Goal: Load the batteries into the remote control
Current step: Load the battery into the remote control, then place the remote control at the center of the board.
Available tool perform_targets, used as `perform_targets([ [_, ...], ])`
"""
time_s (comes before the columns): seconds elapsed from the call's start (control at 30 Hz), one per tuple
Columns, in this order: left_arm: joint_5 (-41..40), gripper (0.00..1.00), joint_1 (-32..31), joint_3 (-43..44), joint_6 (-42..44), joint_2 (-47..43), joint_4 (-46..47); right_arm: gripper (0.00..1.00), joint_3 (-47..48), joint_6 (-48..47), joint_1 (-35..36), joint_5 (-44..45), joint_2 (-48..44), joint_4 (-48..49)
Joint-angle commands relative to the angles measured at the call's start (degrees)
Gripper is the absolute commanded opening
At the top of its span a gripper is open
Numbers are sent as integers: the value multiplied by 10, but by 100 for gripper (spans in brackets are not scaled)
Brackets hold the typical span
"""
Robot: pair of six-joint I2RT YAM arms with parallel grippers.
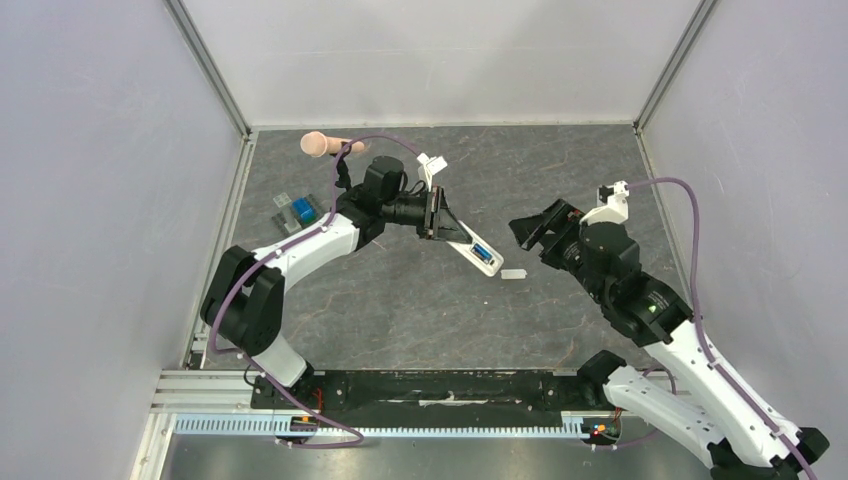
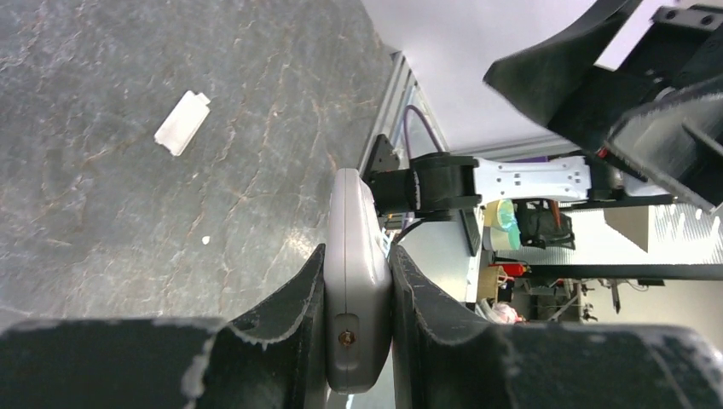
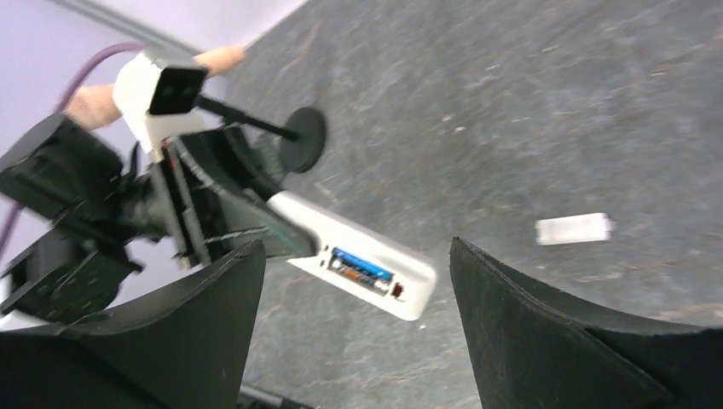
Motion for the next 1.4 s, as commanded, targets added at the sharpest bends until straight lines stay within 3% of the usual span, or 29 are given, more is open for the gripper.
perform_targets([
  [0.0,-25,2,-2,20,77,-22,-47,81,34,-43,-4,113,51,-122],
  [0.17,-44,2,-6,15,109,-17,-100,70,1,-82,-30,132,129,-139],
  [0.37,-78,2,-18,-5,106,-16,-104,49,-59,-175,-92,48,212,-42],
  [0.57,-111,2,-19,-19,100,-22,-104,34,-57,-249,-121,-3,313,12],
  [0.73,-136,2,-19,-39,67,-21,-90,32,-49,-267,-125,-18,362,32],
  [0.97,-241,2,-31,-122,-114,-1,68,33,-50,-259,-128,-15,401,57],
  [1.17,-323,2,-41,-188,-153,13,187,30,-49,-270,-131,-21,431,72],
  [1.37,-378,7,-59,-245,-179,18,240,23,-54,-275,-132,-17,438,75],
])
